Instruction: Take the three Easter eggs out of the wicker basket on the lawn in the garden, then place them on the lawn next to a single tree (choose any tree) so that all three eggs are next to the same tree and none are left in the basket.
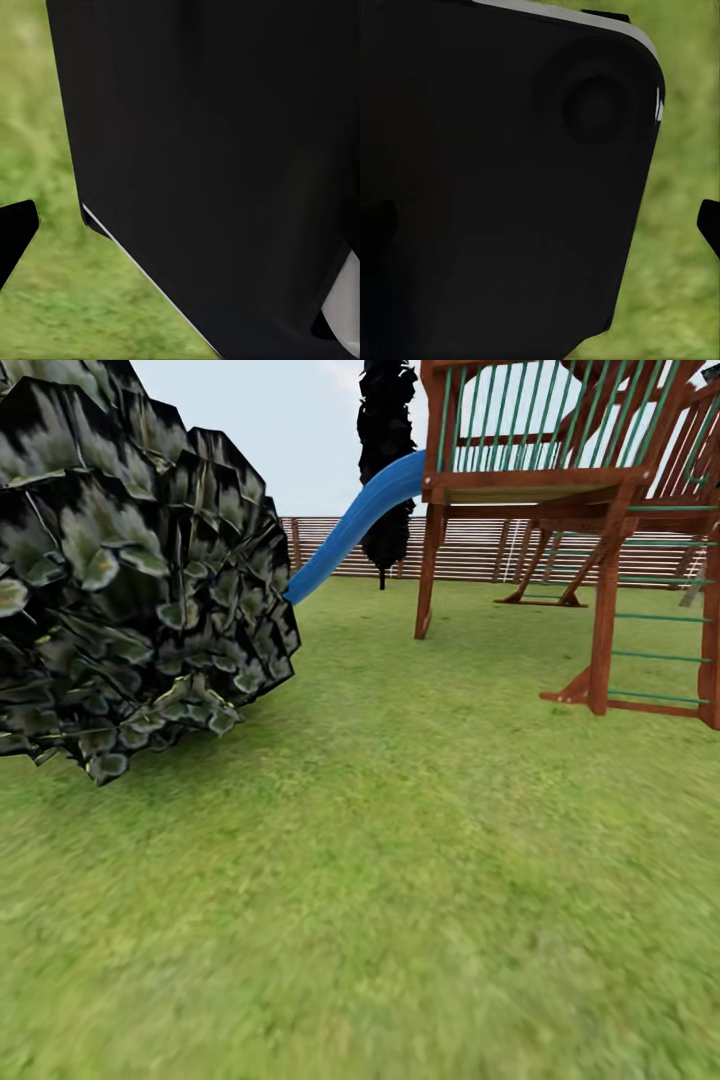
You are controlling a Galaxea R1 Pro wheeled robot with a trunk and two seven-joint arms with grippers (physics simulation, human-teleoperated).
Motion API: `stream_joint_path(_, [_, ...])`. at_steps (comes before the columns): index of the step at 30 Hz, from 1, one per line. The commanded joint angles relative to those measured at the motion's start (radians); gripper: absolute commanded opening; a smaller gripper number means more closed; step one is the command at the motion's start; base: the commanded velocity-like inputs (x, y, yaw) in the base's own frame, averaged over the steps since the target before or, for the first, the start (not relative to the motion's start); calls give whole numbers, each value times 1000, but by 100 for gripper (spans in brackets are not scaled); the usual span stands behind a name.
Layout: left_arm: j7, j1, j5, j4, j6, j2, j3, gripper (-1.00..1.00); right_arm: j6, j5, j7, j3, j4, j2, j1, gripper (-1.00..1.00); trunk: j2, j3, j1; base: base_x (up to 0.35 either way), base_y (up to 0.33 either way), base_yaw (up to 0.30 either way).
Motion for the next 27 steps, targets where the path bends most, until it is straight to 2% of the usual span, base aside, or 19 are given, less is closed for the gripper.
stream_joint_path(1, [-1, 0, 1, -1, 0, 0, 1, 100, -3, 5, 0, 6, 1, 0, 0, 100, 0, -1, 1, 297, 139, -17])
stream_joint_path(5, [-1, 0, 1, -1, 0, 0, 1, 100, -3, 5, 1, 4, 1, -3, 0, 100, 0, -1, 1, 298, 138, -187])
stream_joint_path(27, [-1, 0, 1, -1, 0, 0, 1, 100, -4, 4, 1, 4, 1, -3, 0, 100, 0, -1, 1, 310, 110, -295])
